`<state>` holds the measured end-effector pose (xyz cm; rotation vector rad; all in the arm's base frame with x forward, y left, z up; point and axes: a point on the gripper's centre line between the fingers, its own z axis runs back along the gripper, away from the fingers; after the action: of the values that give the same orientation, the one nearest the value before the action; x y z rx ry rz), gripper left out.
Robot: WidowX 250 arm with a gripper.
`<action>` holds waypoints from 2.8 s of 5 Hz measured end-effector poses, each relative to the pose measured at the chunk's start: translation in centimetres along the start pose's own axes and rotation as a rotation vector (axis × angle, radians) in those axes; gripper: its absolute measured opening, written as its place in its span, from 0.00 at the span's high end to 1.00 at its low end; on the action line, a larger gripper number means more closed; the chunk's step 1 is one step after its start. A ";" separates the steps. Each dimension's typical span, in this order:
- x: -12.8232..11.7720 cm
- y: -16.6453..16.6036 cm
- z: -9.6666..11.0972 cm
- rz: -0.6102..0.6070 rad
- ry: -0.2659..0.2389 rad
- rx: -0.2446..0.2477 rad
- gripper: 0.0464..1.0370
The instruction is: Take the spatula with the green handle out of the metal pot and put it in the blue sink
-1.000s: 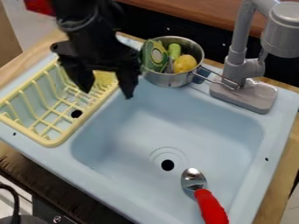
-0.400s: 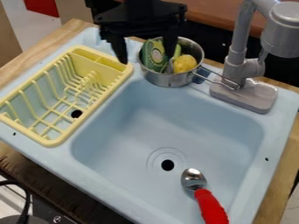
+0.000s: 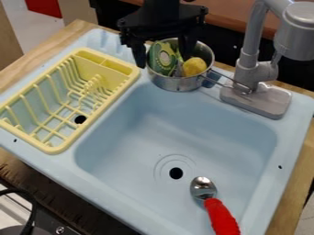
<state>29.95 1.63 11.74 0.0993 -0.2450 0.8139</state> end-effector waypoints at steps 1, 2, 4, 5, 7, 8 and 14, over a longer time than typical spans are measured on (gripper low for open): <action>0.6 -0.7 -0.1 0.026 0.001 -0.002 0.04; 1.1 -1.4 -0.5 0.043 0.008 0.004 0.04; 1.4 -1.7 -1.3 0.051 0.007 0.005 0.09; 1.8 -1.9 -1.3 0.058 -0.020 -0.008 0.20; 1.8 -1.7 -1.9 0.079 -0.040 -0.012 0.24; 1.8 -1.7 -2.2 0.083 -0.053 -0.017 0.24; 1.4 -1.8 -3.1 0.142 -0.089 0.018 0.99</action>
<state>32.68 1.95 9.14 0.1364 -0.3318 0.9541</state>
